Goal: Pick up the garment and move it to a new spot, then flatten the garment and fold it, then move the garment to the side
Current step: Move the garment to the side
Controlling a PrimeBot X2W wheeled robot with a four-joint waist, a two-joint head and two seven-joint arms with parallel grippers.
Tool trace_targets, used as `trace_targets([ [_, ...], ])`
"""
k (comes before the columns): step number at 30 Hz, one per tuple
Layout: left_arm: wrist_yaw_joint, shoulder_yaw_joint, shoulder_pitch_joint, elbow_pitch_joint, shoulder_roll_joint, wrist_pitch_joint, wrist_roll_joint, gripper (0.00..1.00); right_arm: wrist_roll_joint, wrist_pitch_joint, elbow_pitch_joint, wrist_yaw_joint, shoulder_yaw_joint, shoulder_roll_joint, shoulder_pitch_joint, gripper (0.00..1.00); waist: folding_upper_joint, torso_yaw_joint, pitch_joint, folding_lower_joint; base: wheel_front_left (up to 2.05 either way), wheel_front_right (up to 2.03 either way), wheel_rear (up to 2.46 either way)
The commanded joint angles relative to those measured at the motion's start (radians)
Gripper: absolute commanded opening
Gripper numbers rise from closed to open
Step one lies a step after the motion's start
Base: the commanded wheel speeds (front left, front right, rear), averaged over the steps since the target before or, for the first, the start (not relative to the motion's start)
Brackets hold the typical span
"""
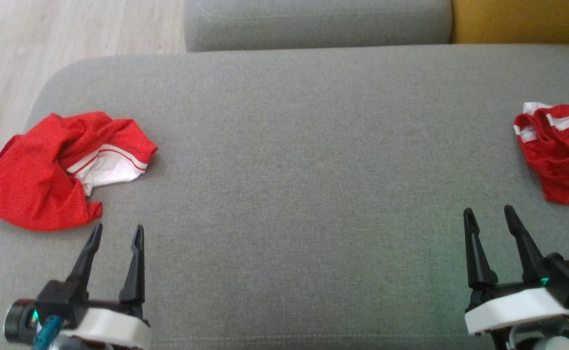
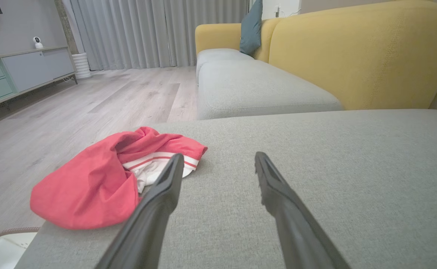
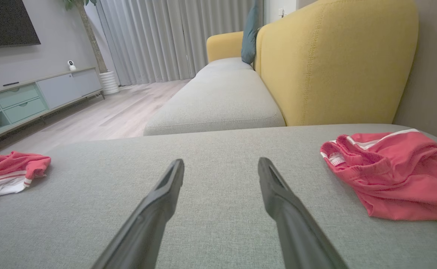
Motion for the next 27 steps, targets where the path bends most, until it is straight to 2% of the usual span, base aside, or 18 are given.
trace_targets([
  [1,-0.003,0.026,-0.019,-0.028,0.008,-0.005,0.009,1.0,0.005,0.004,-0.038,0.004,0.023,-0.005,-0.013,1.0,-0.0001,-0.002,-0.018,0.0001,0.0,0.0,0.0],
  [27,0.014,0.001,0.019,-0.044,0.025,0.011,0.003,1.0,0.026,0.019,-0.052,0.004,0.023,-0.004,0.042,1.0,-0.0001,-0.013,-0.071,0.0001,0.0,0.0,0.0],
])
